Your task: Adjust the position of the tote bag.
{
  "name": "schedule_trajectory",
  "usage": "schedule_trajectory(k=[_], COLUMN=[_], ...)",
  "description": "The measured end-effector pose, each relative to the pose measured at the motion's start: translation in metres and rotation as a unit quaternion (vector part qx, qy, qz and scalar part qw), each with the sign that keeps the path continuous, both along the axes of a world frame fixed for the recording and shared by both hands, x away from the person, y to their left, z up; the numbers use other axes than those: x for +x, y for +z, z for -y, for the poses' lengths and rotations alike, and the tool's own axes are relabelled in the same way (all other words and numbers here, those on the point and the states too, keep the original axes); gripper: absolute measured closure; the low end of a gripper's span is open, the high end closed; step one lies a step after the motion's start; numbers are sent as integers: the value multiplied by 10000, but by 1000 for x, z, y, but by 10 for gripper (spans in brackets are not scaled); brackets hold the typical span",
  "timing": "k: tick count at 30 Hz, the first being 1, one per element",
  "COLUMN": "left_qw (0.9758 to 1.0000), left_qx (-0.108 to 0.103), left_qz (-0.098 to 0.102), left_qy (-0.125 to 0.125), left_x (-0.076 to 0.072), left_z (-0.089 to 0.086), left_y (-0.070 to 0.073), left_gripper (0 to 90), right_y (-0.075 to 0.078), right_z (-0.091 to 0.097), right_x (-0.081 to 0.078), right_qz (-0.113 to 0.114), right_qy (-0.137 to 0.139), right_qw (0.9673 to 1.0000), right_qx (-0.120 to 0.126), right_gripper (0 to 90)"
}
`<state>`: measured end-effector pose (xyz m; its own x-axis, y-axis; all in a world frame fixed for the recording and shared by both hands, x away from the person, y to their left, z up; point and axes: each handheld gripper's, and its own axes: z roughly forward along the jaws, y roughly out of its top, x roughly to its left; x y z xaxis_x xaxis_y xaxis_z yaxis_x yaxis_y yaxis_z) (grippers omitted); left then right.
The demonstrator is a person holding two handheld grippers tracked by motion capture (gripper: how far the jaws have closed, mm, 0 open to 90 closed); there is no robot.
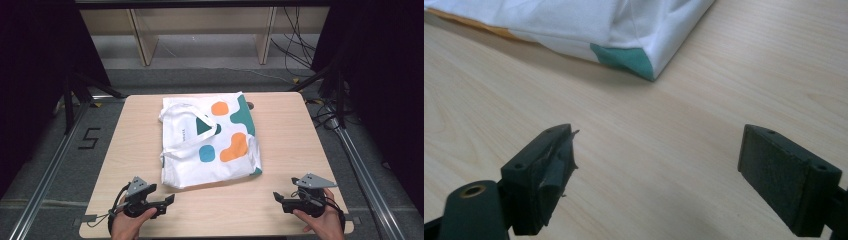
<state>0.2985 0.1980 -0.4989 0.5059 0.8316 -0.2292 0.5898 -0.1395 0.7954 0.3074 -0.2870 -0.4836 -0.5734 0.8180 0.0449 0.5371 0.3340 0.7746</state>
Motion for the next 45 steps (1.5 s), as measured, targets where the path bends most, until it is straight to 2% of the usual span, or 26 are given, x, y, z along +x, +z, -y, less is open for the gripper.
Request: schedule_trajectory(k=[3,4,5,6,14,18,19,20,23,24,25,28,31,34,36,38,39,41,42,43,45], left_qw=[10000,10000,10000,10000,10000,10000,10000,9998,9998,9997,9997,9996,9996,9997,9998,9997,9999,9998,9999,9999,9999], left_qx=[-46,-1,-6,23,41,51,51,27,30,-76,-28,-74,-188,-114,-126,-143,-86,-73,-32,14,-6], left_qz=[17,-16,-12,-11,29,56,56,167,197,189,225,262,214,212,160,159,127,153,95,81,65], left_qy=[15,28,30,12,67,62,62,44,48,114,55,-3,7,-90,-23,-68,-25,-63,-63,-114,-139], left_x=[0,0,0,0,2,4,4,7,9,11,12,15,20,25,29,33,34,36,38,40,41], left_z=[1,0,0,0,0,-2,-2,-3,-5,-4,-5,-2,3,5,8,9,9,9,10,10,9], left_y=[0,-1,-1,0,0,1,1,3,5,5,6,8,7,6,5,5,5,4,2,1,1], left_gripper=[184,179,177,177,175,175,179,198,232,248,256,289,291,297,309,344,351,417,417,491,586], right_y=[0,0,0,0,0,0,0,0,1,1,1,0,1,1,1,1,2,1,1,1,1], right_z=[0,1,0,-1,-1,0,0,0,0,-1,-1,-2,-2,-3,-3,-2,-3,-2,-2,-2,-2], right_x=[1,1,1,0,1,1,1,1,2,2,2,2,2,2,1,2,-1,0,2,2,2], right_qz=[6,81,138,49,84,41,53,65,39,110,134,132,108,40,85,141,55,132,221,54,72], right_qy=[33,62,-9,11,48,-36,-40,-24,15,25,-1,14,64,61,-11,96,-36,-2,50,104,101], right_qw=[10000,9999,9998,9999,9998,9999,9999,9999,9999,9998,9998,9997,9998,9998,9997,9996,9998,9998,9996,9998,9997], right_qx=[-25,-122,-110,-102,-178,-120,-117,-130,-110,-134,-150,-192,-180,-172,-212,-235,-180,-170,-151,-165,-218], right_gripper=[158,160,160,160,161,161,162,163,166,166,167,171,171,171,172,175,176,177,177,177,177])
